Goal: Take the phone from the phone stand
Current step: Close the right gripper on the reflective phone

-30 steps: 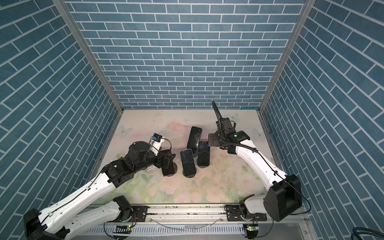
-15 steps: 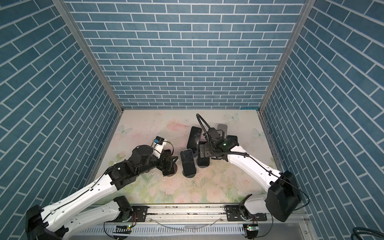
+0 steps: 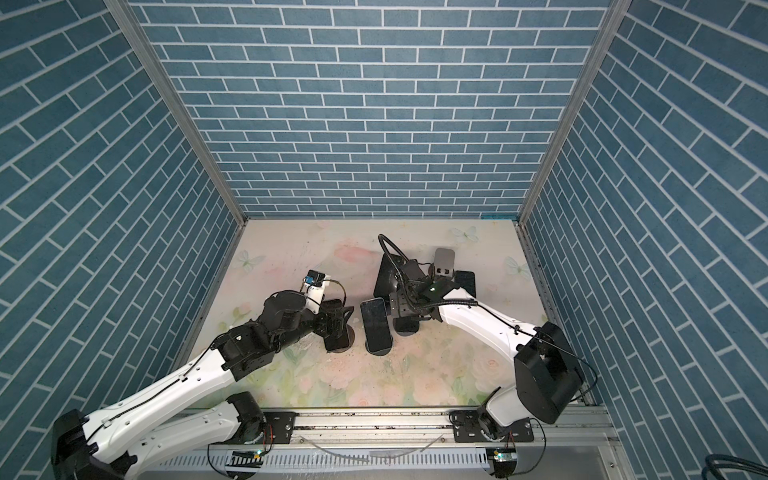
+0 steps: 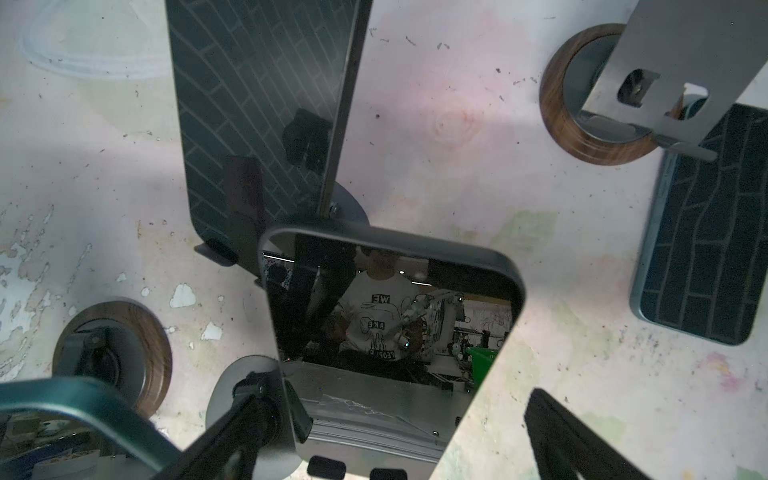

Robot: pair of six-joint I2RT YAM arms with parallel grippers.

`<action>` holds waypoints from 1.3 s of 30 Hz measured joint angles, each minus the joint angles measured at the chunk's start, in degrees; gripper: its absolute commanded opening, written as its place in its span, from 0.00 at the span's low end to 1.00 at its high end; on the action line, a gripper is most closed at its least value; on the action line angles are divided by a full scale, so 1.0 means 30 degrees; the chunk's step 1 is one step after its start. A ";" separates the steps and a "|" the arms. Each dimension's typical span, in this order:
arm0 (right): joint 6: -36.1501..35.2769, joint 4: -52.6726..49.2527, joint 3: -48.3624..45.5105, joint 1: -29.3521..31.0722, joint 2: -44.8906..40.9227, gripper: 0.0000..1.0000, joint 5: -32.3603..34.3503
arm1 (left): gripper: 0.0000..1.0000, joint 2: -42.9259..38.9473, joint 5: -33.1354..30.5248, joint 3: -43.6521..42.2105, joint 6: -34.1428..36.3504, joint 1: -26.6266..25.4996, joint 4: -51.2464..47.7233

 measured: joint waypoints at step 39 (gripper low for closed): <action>0.1887 0.0350 0.0036 0.0197 0.0933 0.55 0.0794 | 1.00 0.0058 -0.1013 -0.0634 0.1574 -0.0015 0.1231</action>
